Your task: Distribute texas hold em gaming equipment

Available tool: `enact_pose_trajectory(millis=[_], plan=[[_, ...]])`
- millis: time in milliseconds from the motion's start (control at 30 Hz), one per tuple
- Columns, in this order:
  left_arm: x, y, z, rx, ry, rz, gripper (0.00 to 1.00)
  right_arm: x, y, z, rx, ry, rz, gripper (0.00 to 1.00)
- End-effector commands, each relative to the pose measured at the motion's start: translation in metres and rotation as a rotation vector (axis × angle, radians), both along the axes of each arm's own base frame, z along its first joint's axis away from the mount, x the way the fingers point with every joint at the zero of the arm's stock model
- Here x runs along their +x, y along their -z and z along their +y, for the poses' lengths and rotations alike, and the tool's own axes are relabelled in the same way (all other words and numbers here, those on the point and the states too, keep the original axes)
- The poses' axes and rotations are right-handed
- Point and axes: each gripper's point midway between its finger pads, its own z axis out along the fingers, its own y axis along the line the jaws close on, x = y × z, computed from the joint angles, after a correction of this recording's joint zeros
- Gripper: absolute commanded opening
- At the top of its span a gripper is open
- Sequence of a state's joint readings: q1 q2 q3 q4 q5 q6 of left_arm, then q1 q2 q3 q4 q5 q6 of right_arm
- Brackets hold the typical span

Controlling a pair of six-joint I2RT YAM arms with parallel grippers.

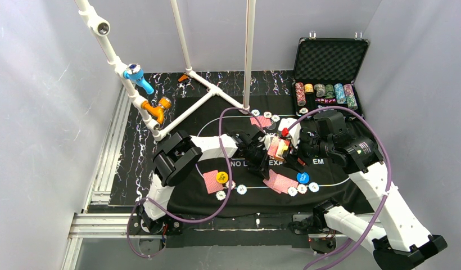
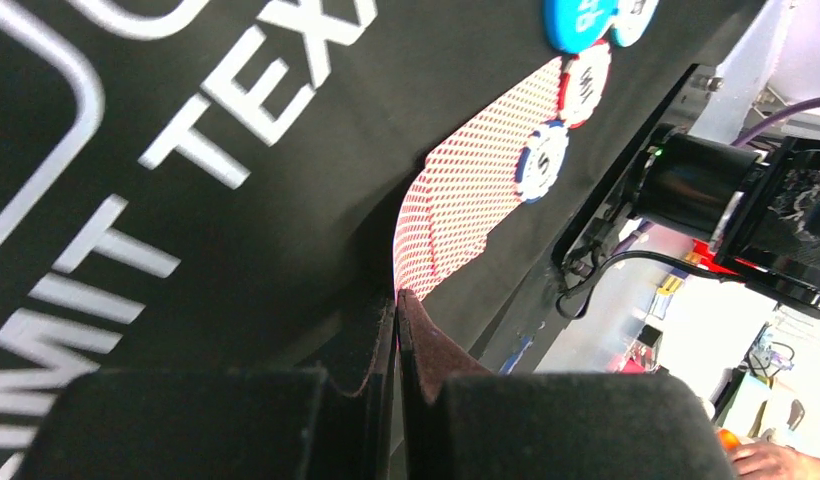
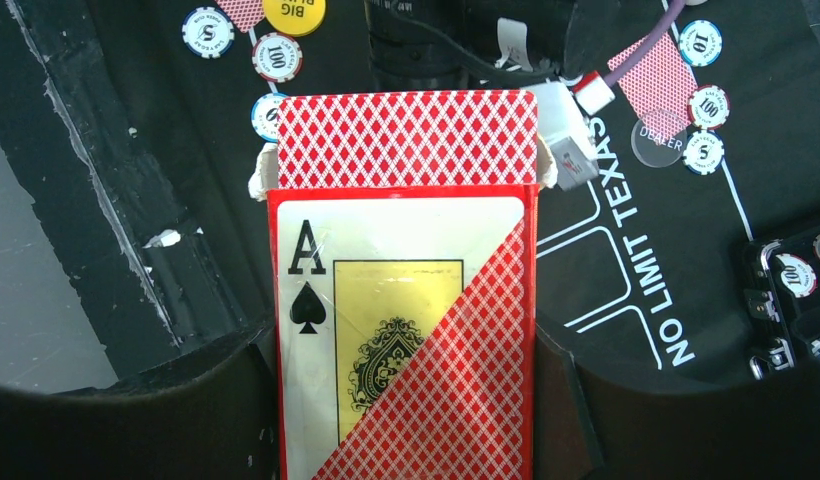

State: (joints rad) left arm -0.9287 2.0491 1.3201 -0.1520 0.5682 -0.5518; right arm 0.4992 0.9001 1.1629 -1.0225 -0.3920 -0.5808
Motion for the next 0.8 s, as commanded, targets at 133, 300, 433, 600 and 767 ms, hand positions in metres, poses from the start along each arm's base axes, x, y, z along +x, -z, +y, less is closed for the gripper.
enact_pose_trajectory(millis=[133,300,433,600,767], plan=[[-0.003,-0.024,-0.035,-0.121,0.026,0.029,0.00,0.004,-0.019,0.003,0.042,-0.004,-0.064,0.01],[-0.006,-0.033,-0.034,-0.138,0.048,0.028,0.22,0.004,-0.017,0.004,0.043,-0.007,-0.059,0.01],[-0.005,-0.040,-0.016,-0.123,0.030,0.029,0.43,0.002,-0.016,0.003,0.043,-0.009,-0.055,0.01],[0.001,-0.056,0.011,-0.136,0.002,0.027,0.63,-0.002,-0.015,0.002,0.044,-0.013,-0.048,0.01],[0.020,-0.080,0.042,-0.137,-0.016,-0.026,0.73,-0.006,-0.013,0.000,0.044,-0.016,-0.048,0.01]])
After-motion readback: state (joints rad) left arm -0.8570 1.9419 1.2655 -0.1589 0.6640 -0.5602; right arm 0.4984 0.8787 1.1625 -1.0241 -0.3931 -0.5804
